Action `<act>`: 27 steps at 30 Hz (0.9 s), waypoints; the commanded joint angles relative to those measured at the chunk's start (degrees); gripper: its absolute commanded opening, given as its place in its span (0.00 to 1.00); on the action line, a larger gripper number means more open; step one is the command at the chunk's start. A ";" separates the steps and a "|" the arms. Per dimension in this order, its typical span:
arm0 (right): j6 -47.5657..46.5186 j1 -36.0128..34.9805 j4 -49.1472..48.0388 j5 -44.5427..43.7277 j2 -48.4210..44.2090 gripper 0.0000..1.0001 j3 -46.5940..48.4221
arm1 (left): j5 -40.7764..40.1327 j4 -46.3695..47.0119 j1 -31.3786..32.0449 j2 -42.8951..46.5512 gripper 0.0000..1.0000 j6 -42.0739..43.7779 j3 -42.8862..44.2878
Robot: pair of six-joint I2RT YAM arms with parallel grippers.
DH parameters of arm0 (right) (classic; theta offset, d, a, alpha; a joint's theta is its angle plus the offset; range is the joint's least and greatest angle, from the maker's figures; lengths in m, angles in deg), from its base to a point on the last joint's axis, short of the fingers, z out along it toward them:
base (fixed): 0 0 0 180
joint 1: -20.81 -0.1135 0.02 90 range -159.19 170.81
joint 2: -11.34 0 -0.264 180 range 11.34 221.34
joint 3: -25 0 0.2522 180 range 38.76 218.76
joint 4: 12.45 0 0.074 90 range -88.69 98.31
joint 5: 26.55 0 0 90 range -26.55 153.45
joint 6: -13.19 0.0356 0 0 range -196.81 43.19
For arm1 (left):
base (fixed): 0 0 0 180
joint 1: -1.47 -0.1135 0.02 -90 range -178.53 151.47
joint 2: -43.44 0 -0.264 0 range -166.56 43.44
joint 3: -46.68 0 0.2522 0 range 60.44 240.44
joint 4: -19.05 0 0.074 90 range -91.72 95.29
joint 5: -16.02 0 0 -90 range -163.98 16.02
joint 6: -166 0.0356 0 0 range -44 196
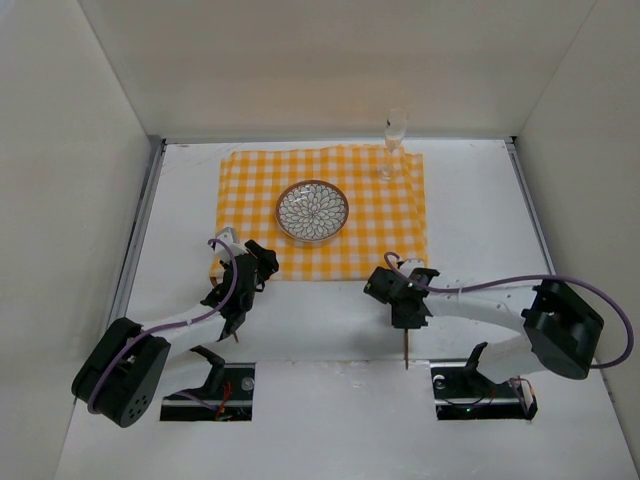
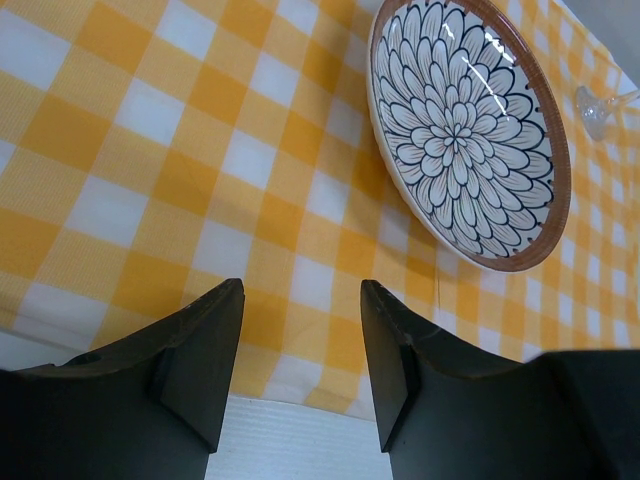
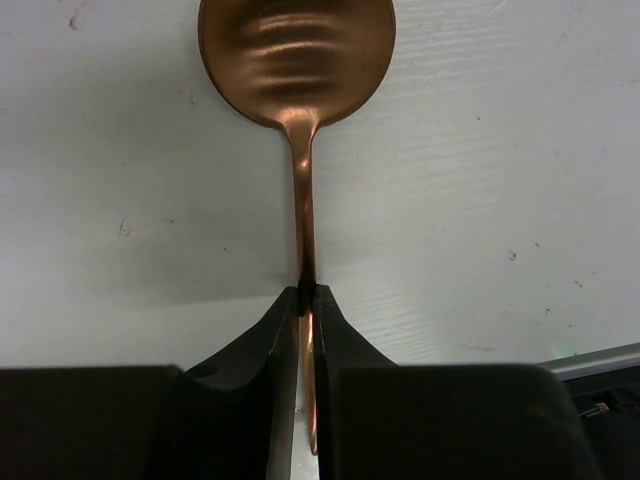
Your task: Set the dinner table for one person
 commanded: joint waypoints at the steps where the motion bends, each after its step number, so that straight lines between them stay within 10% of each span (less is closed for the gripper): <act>1: -0.37 -0.13 0.22 -0.56 -0.83 0.12 2.37 | -0.15 2.34 -0.45 1.29 0.48 -0.57 0.56; 10: -5.18 1.88 4.63 -7.41 -6.11 0.11 10.79 | -0.15 2.34 -0.36 1.20 0.48 -0.57 0.73; 27: -35.34 24.48 -28.16 -3.12 21.12 0.12 34.87 | -0.24 2.34 -0.63 1.64 0.48 -0.21 0.65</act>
